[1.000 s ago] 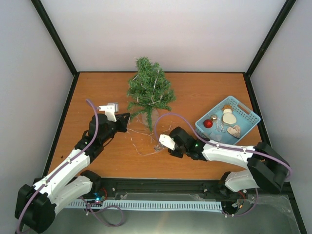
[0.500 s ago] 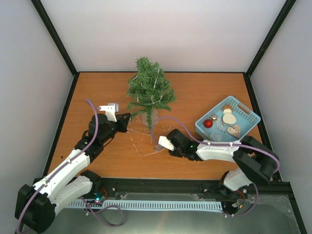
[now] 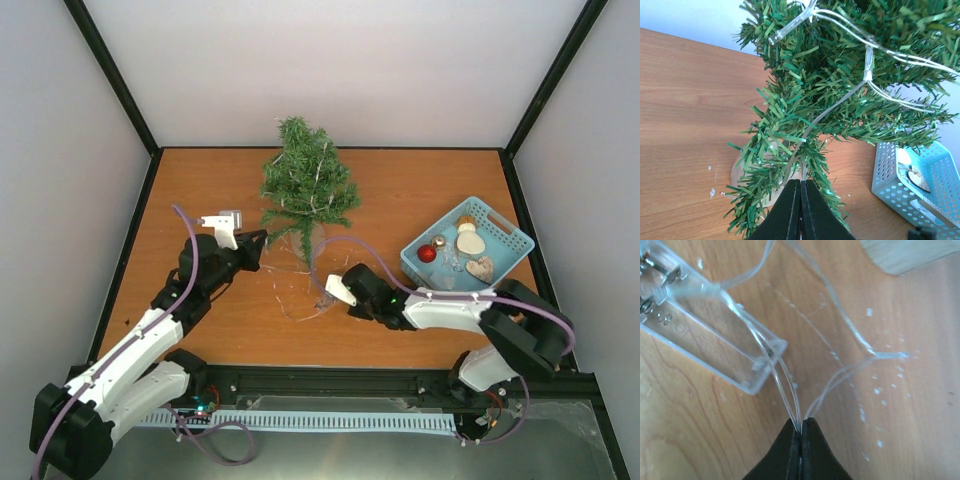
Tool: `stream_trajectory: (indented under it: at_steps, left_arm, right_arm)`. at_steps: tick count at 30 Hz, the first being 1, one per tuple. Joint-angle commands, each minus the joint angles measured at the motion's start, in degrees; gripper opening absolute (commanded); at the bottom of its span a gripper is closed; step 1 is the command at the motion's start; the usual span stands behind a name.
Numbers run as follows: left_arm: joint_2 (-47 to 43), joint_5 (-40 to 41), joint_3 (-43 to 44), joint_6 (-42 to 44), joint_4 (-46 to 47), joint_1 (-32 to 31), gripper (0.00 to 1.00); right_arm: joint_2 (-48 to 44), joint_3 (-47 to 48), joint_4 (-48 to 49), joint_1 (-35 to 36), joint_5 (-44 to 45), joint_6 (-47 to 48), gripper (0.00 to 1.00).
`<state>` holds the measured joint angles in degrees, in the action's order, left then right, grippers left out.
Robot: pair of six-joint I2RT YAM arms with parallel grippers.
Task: Decorate the small christmas tree
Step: Wrap the decoration item around the Christmas tree.
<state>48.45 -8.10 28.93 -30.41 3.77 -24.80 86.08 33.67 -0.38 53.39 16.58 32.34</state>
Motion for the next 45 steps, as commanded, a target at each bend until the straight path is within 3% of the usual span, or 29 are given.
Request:
stream_trajectory:
  at_steps: [1,10,16,21,33,40,45]
  left_arm:
    - [-1.6,1.4,2.4,2.2,0.1,0.4,0.01]
    - [-3.3,2.4,1.7,3.4,-1.0,0.5,0.01]
    - [-5.7,3.5,2.7,3.9,-3.0,0.5,0.01]
    - [-5.1,5.6,3.7,4.0,-3.7,0.6,0.0]
    - [-7.3,3.5,5.1,3.4,-13.2,2.6,0.01]
    - [-11.0,2.9,6.3,2.9,-20.3,2.6,0.01]
    - [-10.8,2.6,8.6,2.6,-22.1,2.6,0.01]
  right_arm:
    - [-10.6,2.0,-7.5,1.8,6.1,-4.6,0.03]
    - [-40.7,4.7,-17.2,3.7,9.8,-15.5,0.03]
    - [-53.3,7.5,-17.6,4.2,-3.1,-14.4,0.03]
    - [-56.0,10.8,-16.9,4.1,-11.5,-11.5,0.03]
    - [-57.8,18.1,-14.7,4.1,-24.5,-14.6,0.03]
    - [-59.8,20.2,-18.5,4.2,-26.4,-12.5,0.03]
    - [-62.9,19.6,-15.5,4.2,-25.1,-14.0,0.03]
